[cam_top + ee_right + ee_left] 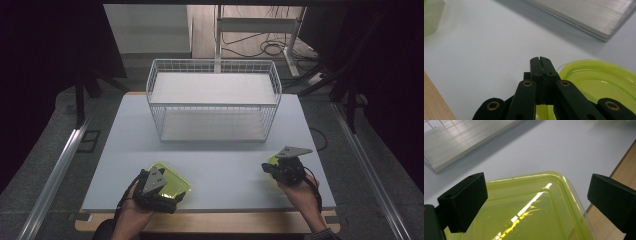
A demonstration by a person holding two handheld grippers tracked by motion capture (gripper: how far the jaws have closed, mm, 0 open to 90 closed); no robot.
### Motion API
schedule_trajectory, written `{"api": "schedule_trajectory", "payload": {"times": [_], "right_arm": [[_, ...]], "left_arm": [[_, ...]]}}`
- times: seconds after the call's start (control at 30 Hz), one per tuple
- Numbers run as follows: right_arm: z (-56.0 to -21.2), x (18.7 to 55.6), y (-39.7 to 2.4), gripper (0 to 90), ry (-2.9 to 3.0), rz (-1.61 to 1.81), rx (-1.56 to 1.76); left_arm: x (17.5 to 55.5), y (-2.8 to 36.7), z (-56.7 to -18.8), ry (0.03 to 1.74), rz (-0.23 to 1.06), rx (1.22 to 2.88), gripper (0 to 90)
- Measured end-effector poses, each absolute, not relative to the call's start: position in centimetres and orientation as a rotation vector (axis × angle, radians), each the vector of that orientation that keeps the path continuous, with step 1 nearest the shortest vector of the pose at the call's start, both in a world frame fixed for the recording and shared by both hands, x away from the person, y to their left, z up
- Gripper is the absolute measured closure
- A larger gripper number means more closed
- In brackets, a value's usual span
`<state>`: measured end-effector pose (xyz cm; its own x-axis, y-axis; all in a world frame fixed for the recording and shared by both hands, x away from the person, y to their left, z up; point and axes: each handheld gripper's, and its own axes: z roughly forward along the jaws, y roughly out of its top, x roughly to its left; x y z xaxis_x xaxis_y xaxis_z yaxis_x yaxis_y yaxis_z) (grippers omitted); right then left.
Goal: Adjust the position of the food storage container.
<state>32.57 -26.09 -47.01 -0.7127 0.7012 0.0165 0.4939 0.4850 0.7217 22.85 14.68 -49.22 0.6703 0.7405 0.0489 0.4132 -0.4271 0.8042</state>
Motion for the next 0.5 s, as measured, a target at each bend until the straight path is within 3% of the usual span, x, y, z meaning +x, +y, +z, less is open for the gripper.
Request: {"api": "schedule_trajectory", "payload": {"times": [0.5], "right_arm": [[-46.9,33.0,-29.7,89.2,2.367,1.038,1.115]], "left_arm": [[22.9,14.7,-49.3,0.9,0.523,2.098,3.6]]}}
